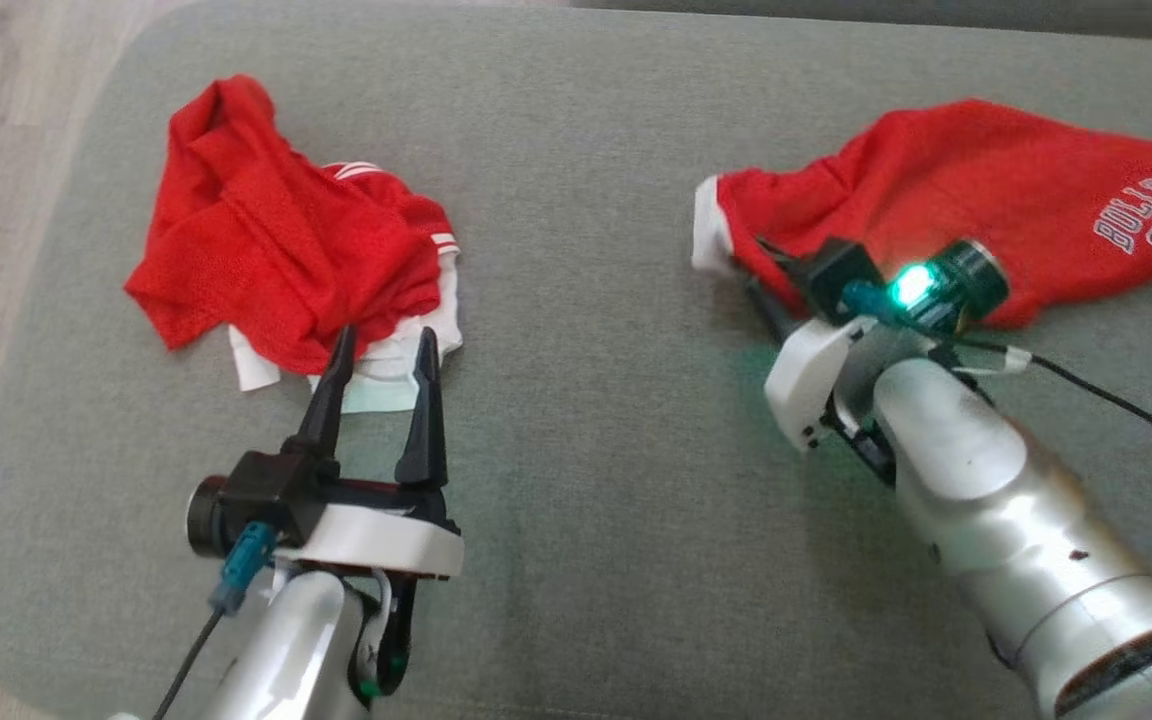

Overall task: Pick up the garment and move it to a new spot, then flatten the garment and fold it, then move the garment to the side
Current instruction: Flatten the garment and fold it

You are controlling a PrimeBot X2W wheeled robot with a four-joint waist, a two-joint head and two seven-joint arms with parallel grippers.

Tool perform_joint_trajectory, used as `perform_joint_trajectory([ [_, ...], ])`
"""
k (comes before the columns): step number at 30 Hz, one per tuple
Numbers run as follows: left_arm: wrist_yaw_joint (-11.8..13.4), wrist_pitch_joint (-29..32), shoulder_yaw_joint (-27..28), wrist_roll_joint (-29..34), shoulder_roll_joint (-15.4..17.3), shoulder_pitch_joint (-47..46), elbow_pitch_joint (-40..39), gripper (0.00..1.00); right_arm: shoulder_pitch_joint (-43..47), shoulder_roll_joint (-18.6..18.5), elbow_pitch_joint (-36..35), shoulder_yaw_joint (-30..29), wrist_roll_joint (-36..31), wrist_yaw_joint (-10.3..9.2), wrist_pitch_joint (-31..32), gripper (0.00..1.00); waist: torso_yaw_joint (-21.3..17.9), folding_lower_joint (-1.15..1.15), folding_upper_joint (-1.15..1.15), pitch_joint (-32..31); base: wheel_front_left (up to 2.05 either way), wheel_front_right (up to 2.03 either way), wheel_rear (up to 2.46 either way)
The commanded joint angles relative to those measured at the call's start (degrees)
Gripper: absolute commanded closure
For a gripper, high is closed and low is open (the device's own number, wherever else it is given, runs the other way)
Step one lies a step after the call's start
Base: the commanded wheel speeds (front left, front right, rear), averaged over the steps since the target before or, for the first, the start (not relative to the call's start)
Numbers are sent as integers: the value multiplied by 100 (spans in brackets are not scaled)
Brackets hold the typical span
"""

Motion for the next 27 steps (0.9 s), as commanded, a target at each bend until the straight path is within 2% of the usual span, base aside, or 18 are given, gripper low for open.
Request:
perform_joint_trajectory([
  [1,-1,-50,122,29,12,-148,-125,0,-242,107,-186,122,169,37,-121,0,69,0,0,-15,0,0,0],
  [6,35,-51,136,4,31,-110,-81,0,-181,85,-257,462,715,37,-330,0,97,0,0,-116,0,0,0],
  [11,83,-52,192,-27,64,-22,-132,0,-101,-94,-623,54,1097,37,-482,0,-70,0,0,-306,0,0,0],
  [16,120,-53,251,-32,120,62,-278,0,370,-213,-1490,-958,1070,37,-523,0,-416,0,0,-495,0,0,0],
  [17,131,-53,263,-34,138,94,-339,0,754,-182,-1983,-1511,919,37,-524,0,-573,0,0,-551,0,0,0],
  [22,118,-46,229,-36,165,134,-419,0,1987,126,-3244,-2870,500,37,-526,0,-931,0,0,-629,0,0,0],
  [25,91,-29,179,-30,179,121,-426,0,2697,239,-3836,-3351,405,37,-526,0,-1114,0,0,-622,0,0,0],
  [27,76,-7,149,-26,191,99,-428,0,3090,256,-3980,-3325,522,37,-526,0,-1236,0,0,-587,0,0,0],
])
